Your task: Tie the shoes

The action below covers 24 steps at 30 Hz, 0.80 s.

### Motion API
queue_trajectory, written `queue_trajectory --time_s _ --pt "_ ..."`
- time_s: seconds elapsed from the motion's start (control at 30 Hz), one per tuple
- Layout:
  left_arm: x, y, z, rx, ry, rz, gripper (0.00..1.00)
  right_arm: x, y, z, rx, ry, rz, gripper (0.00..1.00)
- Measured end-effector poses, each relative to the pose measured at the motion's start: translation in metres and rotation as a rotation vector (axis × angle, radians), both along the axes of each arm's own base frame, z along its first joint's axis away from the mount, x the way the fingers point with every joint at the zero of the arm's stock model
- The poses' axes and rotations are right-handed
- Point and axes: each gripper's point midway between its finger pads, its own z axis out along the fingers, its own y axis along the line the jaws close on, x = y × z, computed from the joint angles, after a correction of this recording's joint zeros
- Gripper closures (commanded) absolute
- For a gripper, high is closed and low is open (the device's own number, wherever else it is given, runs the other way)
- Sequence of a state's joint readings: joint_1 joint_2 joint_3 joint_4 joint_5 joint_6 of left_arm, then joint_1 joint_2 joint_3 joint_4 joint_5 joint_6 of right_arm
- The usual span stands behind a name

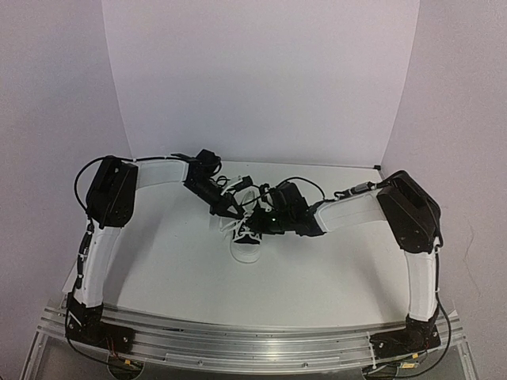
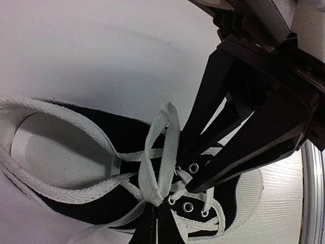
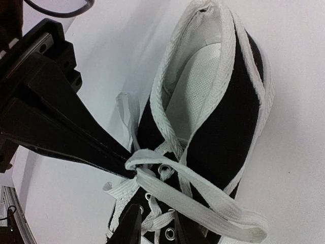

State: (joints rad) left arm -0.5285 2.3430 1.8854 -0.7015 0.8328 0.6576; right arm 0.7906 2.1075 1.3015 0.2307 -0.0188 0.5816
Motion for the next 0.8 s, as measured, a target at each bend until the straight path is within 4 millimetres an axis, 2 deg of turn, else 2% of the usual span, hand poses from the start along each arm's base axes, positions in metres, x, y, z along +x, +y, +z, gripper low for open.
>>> queue_trajectory --time_s 0.27,0.47,0.57,0.67,0.8 --pt "-0.003 0.009 0.004 -0.042 0.075 -0.001 1.00 0.004 -0.003 -0.002 -0.003 -0.003 -0.034 0.80" --pt "-0.004 0.010 0.002 -0.060 0.104 -0.004 1.00 0.002 -0.002 -0.003 -0.008 -0.020 -0.007 0.74" --pt "-0.004 0.010 0.000 -0.063 0.110 -0.004 1.00 -0.001 -0.002 -0.002 -0.015 -0.054 0.045 0.77" --pt "-0.003 0.009 -0.001 -0.066 0.104 -0.005 1.00 -0.006 -0.006 -0.001 -0.030 -0.083 0.093 0.87" --pt "-0.002 0.007 -0.004 -0.068 0.099 -0.005 1.00 -0.006 -0.009 0.003 -0.046 -0.112 0.125 0.87"
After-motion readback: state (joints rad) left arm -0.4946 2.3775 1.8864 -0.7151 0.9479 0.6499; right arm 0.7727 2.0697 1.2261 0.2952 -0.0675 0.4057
